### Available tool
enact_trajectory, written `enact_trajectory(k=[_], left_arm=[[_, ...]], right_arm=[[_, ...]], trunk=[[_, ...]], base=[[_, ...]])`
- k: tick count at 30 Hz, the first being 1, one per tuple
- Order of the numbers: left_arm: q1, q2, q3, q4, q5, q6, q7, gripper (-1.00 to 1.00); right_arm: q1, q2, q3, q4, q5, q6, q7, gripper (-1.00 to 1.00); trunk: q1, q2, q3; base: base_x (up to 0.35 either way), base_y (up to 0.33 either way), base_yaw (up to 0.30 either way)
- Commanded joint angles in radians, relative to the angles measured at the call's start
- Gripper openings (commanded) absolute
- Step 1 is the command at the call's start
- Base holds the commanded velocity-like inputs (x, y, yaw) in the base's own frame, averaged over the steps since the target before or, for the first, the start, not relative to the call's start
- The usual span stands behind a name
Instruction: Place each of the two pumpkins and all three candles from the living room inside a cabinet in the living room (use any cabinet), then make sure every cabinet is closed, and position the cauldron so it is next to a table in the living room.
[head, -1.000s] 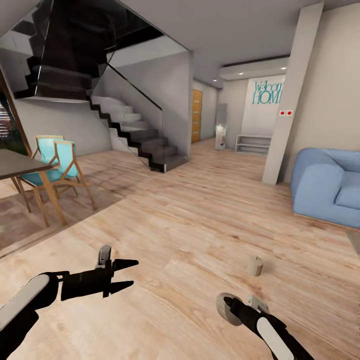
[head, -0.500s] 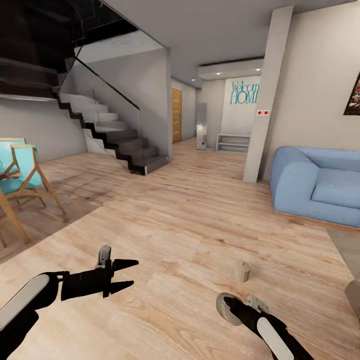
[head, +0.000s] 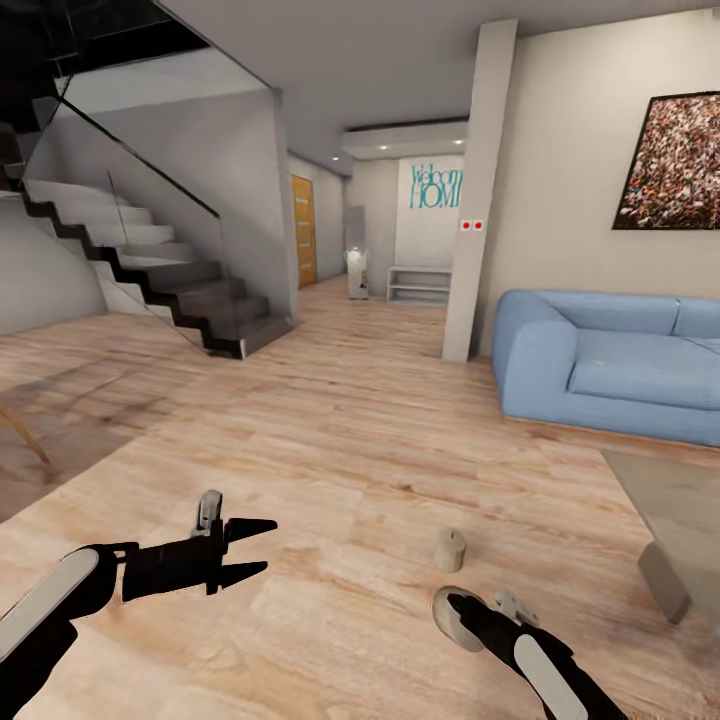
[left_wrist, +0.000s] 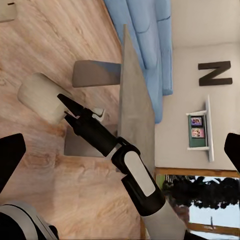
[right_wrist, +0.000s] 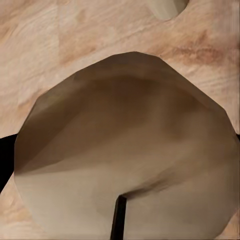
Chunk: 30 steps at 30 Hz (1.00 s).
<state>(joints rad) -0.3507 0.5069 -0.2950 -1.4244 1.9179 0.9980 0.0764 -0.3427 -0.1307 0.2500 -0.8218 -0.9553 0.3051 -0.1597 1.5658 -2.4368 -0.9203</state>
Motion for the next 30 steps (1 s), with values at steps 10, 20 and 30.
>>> enact_trajectory(k=[10,20,30], left_arm=[[-0.001,0.002,-0.001,-0.001,0.01,0.001,0.008,1.0],[-0.001,0.002,0.0,0.0,0.011,0.001,0.008,1.0],[-0.001,0.004,0.001,0.001,0.012,0.001,0.008,1.0]], right_arm=[[-0.001,0.0,-0.006,0.028,-0.01,0.0,-0.008,-1.0],[-0.001,-0.001,-0.038,0.032,-0.01,0.002,-0.005,-1.0],[-0.001,0.0,-0.038,0.037,-0.011,0.002,-0.006,-1.0]], trunk=[[0.0,-0.001,-0.001],[0.0,-0.001,-0.001],[0.0,-0.001,-0.001]], base=[[0.006,0.0,-0.29],[0.0,0.074,-0.29],[0.0,0.25,-0.29]])
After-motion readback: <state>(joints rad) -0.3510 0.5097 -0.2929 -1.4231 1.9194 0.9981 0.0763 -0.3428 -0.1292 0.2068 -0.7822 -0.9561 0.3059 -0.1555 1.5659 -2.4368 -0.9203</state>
